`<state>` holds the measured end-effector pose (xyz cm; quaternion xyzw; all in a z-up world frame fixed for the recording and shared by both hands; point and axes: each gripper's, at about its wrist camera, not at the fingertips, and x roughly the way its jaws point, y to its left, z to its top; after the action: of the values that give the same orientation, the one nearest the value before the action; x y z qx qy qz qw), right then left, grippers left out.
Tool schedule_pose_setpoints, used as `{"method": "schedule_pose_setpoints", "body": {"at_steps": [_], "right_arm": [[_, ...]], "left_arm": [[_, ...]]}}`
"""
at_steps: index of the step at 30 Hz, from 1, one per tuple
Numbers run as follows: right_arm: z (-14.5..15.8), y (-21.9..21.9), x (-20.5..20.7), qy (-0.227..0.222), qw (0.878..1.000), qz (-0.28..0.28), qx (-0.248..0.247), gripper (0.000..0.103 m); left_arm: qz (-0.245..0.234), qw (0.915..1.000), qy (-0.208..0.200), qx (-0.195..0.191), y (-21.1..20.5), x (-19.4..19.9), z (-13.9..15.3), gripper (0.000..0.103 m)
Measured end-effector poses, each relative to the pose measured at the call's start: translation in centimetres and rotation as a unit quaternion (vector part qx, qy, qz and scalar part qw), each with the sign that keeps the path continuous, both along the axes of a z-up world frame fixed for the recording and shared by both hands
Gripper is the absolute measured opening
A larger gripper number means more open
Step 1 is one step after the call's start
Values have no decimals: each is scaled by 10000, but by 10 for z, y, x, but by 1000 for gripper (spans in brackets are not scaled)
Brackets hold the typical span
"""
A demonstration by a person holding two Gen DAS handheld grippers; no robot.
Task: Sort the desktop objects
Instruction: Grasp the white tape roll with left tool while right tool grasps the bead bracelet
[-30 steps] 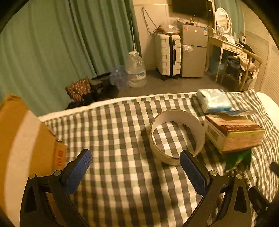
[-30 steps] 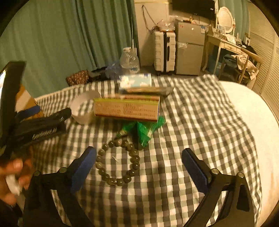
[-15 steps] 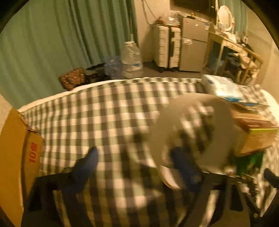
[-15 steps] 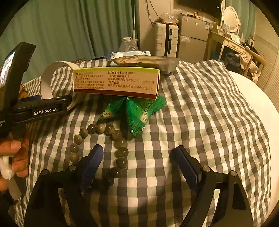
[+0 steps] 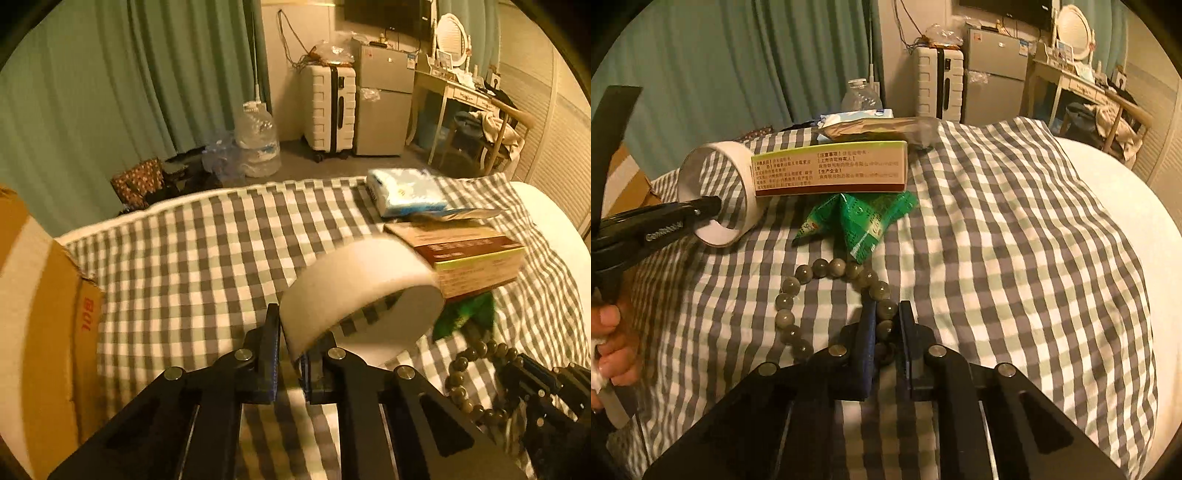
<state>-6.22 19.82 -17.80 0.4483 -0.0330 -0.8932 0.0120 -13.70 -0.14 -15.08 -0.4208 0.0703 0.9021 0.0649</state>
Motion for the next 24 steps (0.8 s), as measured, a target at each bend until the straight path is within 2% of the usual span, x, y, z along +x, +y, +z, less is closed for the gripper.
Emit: {"method": "schedule_pose_setpoints", "body": {"at_steps": [5,10,17,24], "right_arm": [[19,11,13,179,9997,-89,-120,11],[50,18,26,544,9981,-112,-256,11],[91,19,48,1049,9939,-10,-333,11],[129,20,67,1483,9885,127,-281,11]], "left_arm": [[-126,9997,196,-29,8,15,24,6],[-158,9987,473,-69,15,41,52,5],[-139,9955,930,92,23,71,103,5],[-162,9909,1321,197,22,97,141,5]]}}
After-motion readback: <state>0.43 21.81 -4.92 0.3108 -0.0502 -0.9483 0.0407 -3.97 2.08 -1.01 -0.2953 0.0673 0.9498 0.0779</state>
